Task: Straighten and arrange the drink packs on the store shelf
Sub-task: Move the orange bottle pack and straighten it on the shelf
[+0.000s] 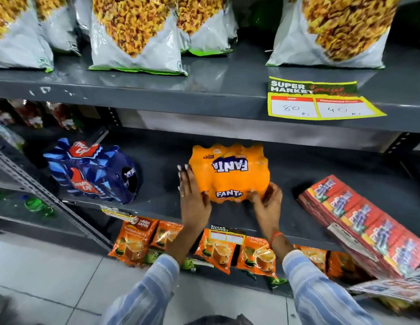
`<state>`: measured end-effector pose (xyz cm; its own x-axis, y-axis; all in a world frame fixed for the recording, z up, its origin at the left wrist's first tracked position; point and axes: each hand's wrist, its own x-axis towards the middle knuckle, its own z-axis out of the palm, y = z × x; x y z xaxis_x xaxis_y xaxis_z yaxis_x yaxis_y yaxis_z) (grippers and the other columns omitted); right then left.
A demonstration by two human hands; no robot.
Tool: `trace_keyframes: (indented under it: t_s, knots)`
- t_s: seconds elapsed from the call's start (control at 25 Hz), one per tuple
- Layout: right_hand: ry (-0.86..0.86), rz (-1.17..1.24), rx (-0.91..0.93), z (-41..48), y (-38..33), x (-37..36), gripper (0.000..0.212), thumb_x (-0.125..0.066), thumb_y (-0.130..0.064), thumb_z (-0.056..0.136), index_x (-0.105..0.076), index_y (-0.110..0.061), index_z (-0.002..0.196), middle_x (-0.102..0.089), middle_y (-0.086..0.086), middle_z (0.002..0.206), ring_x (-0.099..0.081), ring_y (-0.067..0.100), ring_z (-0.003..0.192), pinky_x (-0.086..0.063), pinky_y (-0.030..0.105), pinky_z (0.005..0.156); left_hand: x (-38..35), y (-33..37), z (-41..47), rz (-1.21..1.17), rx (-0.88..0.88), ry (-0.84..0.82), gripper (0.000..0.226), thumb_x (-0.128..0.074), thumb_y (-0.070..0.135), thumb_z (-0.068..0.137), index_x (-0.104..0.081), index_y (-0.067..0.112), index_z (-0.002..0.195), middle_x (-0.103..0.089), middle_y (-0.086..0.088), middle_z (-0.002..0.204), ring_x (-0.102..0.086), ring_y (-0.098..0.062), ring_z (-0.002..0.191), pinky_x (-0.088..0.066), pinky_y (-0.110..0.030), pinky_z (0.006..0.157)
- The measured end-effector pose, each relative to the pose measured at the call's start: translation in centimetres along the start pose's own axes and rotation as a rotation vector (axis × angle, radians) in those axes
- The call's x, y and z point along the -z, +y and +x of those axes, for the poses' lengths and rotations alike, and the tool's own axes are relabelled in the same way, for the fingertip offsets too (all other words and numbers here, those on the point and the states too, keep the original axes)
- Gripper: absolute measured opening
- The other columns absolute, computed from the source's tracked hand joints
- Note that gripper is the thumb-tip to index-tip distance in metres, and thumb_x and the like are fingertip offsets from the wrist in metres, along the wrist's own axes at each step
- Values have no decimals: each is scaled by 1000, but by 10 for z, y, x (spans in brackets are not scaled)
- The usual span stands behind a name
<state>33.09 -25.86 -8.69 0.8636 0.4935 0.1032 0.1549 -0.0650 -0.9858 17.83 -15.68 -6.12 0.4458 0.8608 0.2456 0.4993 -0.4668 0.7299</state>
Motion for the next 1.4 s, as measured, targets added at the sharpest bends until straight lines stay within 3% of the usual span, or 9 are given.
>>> trace_keyframes:
  t_s: [0.12, 0.28, 0.36, 0.52, 0.64, 1.0, 1.12, 1.24, 1.4]
  knots:
    - [-18, 180, -193, 29, -19, 4, 63, -43, -48, 84, -42, -9, 134, -45, 17, 141, -48, 25, 124, -43, 44, 104, -22, 47, -34, -9, 39, -16, 98, -46, 56, 85, 12, 6, 146, 19, -15, 155, 17, -28, 144, 2, -45, 119]
    - [-65, 0, -725, 46, -1, 31, 42, -27, -6, 97, -35, 16, 133, -39, 32, 144, -53, 45, 109, -51, 42, 76, -42, 87, -45, -243, 155, -195, 130, -27, 94, 56, 21, 10, 143, 34, -9, 151, 29, -23, 139, 5, -40, 115]
    - [0, 47, -560, 45, -10, 27, 41, -31, -19, 98, -53, 6, 122, -59, 24, 126, -62, 29, 88, -54, 36, 86, -36, 84, -32, -292, 191, -210, 139, -31, 98, 45, 25, 16, 142, 37, -5, 150, 32, -19, 136, 9, -38, 113]
    - [169, 177, -85, 6, -48, -4, 45, -37, -41, 96, -66, -14, 75, -66, 6, 70, -61, 17, 67, -49, 26, 68, -9, 47, 24, -369, 288, -317, 131, -23, 102, 39, 6, 33, 146, 14, 1, 159, 12, -19, 146, 6, -51, 117]
    - [65, 205, -24, -32, -42, -19, 43, -37, -43, 91, -68, -18, 74, -66, 12, 69, -62, 23, 66, -51, 34, 66, 8, 27, 44, -458, 426, -258, 119, -34, 100, 46, -14, 37, 145, -9, -1, 161, -12, -24, 147, -15, -59, 117]
    - [-266, 184, -22, -26, -54, -20, 56, -28, -26, 95, -74, -4, 73, -54, 3, 49, -49, 11, 50, -44, 23, 59, 1, 58, 2, -208, 372, 22, 122, -70, 56, 69, 8, 3, 145, 7, -17, 159, 5, -33, 147, -11, -56, 116]
    - [-117, 182, 3, -13, -54, -16, 48, -32, -25, 98, -73, -10, 78, -58, 6, 59, -53, 7, 55, -47, 22, 64, 13, 42, 7, -262, 286, 6, 118, -76, 46, 69, 3, 4, 146, 0, -17, 159, 5, -34, 146, -11, -55, 117]
    - [29, 146, -52, 7, -54, -11, 39, -41, -38, 93, -66, -12, 106, -68, 9, 100, -63, 17, 94, -51, 40, 91, 47, -1, 33, -302, 141, -236, 131, -71, 71, 53, 0, 18, 148, -11, -11, 159, -12, -31, 146, -20, -55, 117]
    - [-151, 80, -216, 29, -61, -18, 63, -40, -64, 86, -43, -27, 137, -47, 6, 145, -48, 25, 129, -39, 48, 109, 73, -30, 43, -353, 164, -342, 101, -67, 66, 65, -26, 20, 145, -50, -11, 141, -53, -24, 123, -45, -51, 103]
